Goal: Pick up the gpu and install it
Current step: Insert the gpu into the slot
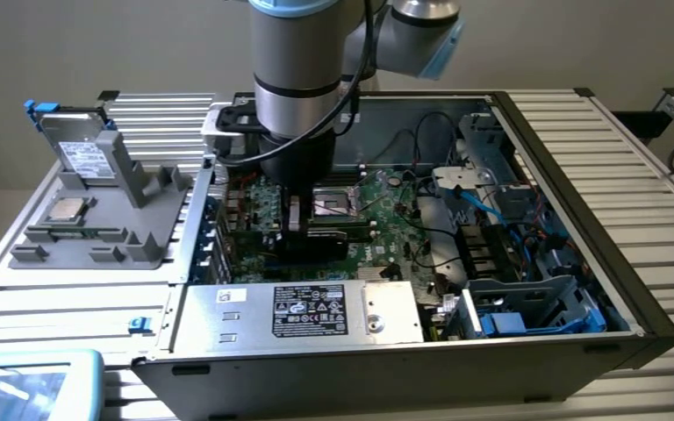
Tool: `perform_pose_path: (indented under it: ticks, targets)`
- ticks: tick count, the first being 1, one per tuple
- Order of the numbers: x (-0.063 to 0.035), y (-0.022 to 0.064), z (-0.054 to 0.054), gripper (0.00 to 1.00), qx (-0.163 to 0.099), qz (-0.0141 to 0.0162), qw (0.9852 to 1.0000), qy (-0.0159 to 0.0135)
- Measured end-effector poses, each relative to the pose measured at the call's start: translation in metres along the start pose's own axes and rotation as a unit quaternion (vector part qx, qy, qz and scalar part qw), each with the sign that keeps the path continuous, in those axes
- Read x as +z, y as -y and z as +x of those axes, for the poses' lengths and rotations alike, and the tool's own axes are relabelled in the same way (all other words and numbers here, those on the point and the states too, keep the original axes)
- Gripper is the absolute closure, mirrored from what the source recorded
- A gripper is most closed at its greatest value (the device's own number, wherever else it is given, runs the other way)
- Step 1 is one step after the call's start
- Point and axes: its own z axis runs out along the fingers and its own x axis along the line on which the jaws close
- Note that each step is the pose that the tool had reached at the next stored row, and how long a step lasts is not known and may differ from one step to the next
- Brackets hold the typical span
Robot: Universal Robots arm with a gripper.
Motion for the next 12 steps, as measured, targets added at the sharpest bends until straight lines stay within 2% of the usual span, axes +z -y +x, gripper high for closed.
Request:
perform_pose_path:
  ticks: [5,12]
  targets:
    - [0.0001,-0.0002,0.0001,0.73,0.000,-0.0001,1.0000,-0.0001]
    - [0.0057,0.0001,0.0000,0.73,0.000,-0.0008,1.0000,0.0013]
